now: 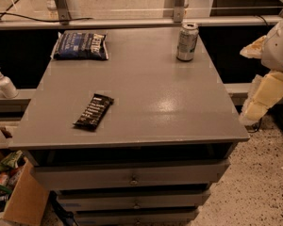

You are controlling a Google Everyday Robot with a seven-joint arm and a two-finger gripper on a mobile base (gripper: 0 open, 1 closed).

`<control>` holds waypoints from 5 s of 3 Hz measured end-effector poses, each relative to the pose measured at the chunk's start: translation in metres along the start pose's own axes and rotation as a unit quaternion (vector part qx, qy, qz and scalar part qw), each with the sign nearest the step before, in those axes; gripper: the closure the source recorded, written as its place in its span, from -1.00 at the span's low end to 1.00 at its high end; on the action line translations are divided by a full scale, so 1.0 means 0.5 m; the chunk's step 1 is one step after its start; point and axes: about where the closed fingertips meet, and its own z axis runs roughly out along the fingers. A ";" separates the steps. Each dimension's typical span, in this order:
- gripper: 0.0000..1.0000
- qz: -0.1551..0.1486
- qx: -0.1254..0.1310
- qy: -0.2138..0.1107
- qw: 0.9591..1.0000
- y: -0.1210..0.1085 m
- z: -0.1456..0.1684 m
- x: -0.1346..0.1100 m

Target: Knock 7up can over

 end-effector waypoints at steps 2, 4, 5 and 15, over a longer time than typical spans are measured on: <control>-1.00 0.031 -0.004 -0.095 0.995 -0.093 0.065 0.011; -1.00 0.025 0.007 -0.157 0.987 -0.153 0.078 -0.019; -1.00 0.046 0.004 -0.169 0.985 -0.171 0.126 -0.018; -1.00 0.055 -0.056 -0.464 0.882 -0.416 0.252 -0.281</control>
Offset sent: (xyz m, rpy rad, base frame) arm 0.0877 -0.0206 -0.0255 0.3325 -0.0805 -0.0244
